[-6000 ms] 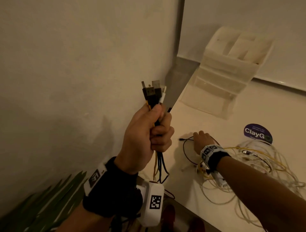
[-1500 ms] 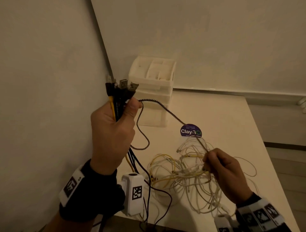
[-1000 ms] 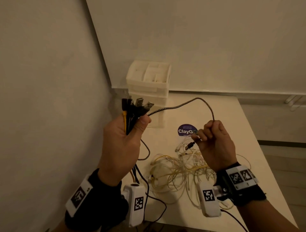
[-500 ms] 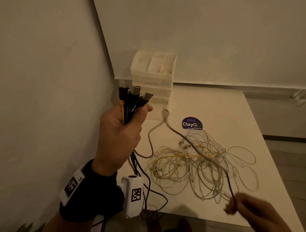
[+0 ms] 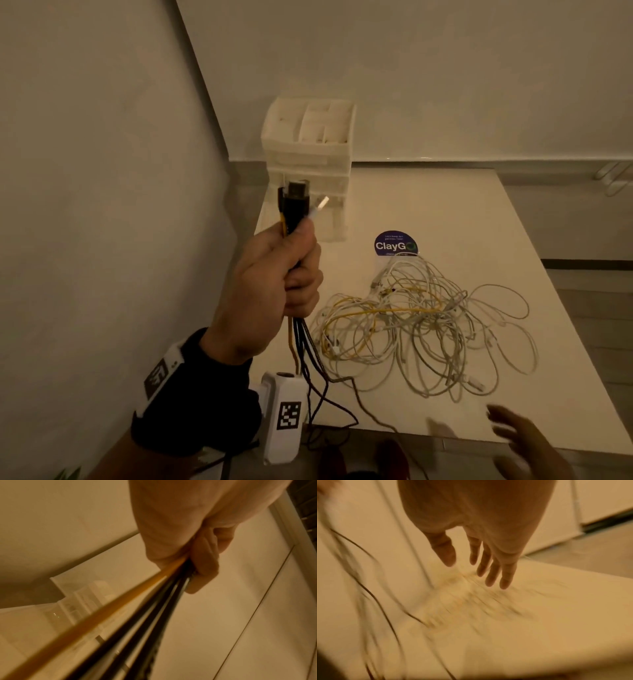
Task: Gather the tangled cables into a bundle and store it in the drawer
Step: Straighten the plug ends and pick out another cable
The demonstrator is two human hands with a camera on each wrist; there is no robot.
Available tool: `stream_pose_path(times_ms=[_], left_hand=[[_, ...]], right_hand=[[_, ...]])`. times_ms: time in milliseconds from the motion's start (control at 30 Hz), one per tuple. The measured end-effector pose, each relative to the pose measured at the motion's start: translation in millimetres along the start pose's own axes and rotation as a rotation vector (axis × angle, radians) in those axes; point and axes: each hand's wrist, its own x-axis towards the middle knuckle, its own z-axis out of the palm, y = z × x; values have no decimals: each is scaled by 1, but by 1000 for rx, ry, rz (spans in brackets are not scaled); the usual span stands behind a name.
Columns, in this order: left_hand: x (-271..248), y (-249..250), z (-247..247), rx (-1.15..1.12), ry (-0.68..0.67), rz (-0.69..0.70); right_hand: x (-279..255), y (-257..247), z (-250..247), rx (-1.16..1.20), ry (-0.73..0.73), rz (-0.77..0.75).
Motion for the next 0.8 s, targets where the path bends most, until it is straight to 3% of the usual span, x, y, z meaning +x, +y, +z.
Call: stream_pose_path(times_ms=[67,167,300,400,533,633,800], left_hand=[[-3,-7,6,-15,-45,-42],[-7,-14,11,-75,-90,-87],[-17,-10,7,-112,-55,-80],[-26,0,-7,-155,28,-32],[-37,8,-31,-203,128,27],[-43,11,-42,-188,173,62],[-45,16,-55,-177,204,114]], right_hand=[[0,-57,10,-95,-28,-238],[12,-132,69,-7,-331,-544],[27,-180,131,-9,-414,-700],[34,-152,161,-55,-490,-636],[45,-72,176,-339,-642,-378],[53,-30,177,-392,-699,-206],[57,0,182,-494,-753,-126]])
